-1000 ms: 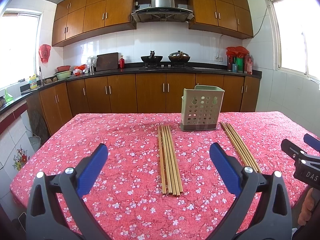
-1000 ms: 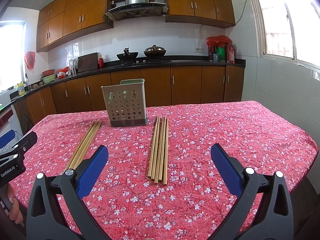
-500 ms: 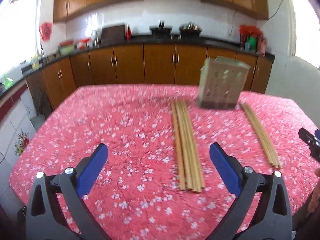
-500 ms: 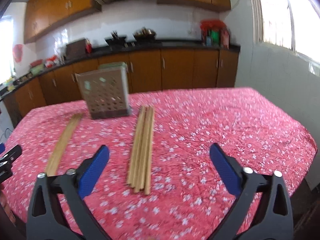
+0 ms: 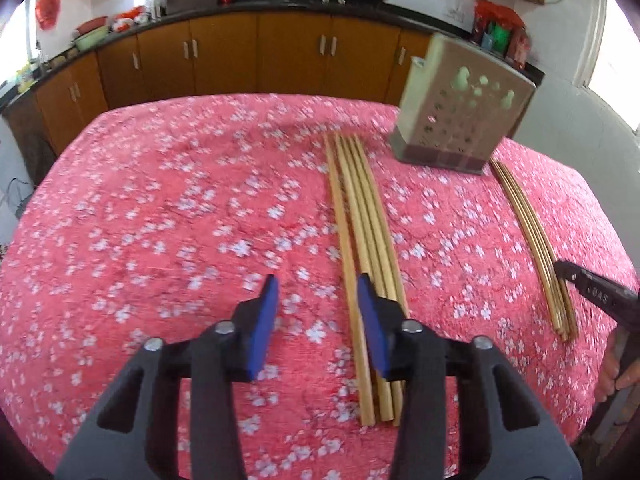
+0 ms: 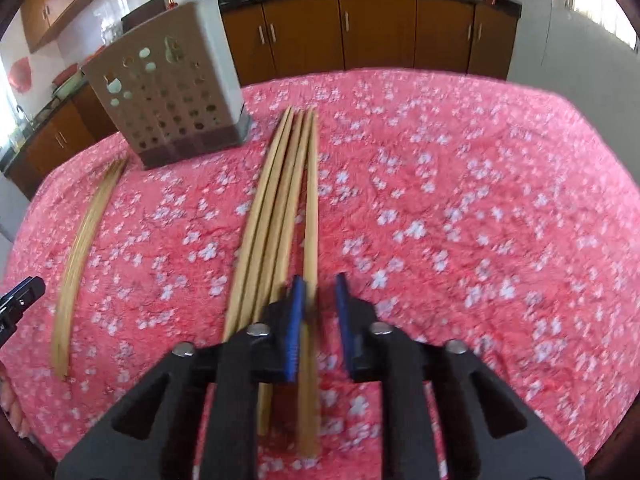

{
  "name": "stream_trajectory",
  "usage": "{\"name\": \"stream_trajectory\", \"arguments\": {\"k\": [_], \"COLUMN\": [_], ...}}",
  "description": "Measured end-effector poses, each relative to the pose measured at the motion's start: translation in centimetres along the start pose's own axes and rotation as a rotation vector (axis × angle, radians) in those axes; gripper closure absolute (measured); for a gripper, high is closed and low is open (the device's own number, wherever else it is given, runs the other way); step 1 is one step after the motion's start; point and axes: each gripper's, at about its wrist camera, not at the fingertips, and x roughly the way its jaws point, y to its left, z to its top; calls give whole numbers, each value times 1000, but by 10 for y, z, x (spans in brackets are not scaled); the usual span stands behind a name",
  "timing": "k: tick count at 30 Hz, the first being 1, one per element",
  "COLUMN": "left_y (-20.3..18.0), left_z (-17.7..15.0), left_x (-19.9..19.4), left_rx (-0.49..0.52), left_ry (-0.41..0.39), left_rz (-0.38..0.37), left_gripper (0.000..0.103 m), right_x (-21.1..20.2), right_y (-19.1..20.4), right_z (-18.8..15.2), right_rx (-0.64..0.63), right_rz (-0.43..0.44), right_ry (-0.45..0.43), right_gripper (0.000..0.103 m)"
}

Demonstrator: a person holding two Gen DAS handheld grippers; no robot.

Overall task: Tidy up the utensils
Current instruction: 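Grasp one bamboo chopstick with the right tool while the left tool grasps another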

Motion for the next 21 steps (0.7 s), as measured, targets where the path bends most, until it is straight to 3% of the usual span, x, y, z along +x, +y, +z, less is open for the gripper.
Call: {"name": "stream_trajectory", "arguments": {"k": [9, 12, 21], "left_y": [-13, -13, 19], "left_z": [-1, -3, 21], "left_x": [19, 22, 41], "left_rx": [65, 95, 58], "left_ry": [56, 60, 50], "left_rz": [-10, 30, 80], "left_gripper": [83, 91, 95], "right_x": [-5, -4, 2], "right_y": [-2, -2, -6], "right_z": [-2, -1, 5], "right_rx": [1, -5, -27], "right_rz": [-21, -25, -31], "right_ry": [-11, -13, -40], "right_gripper": [95, 95, 95]}}
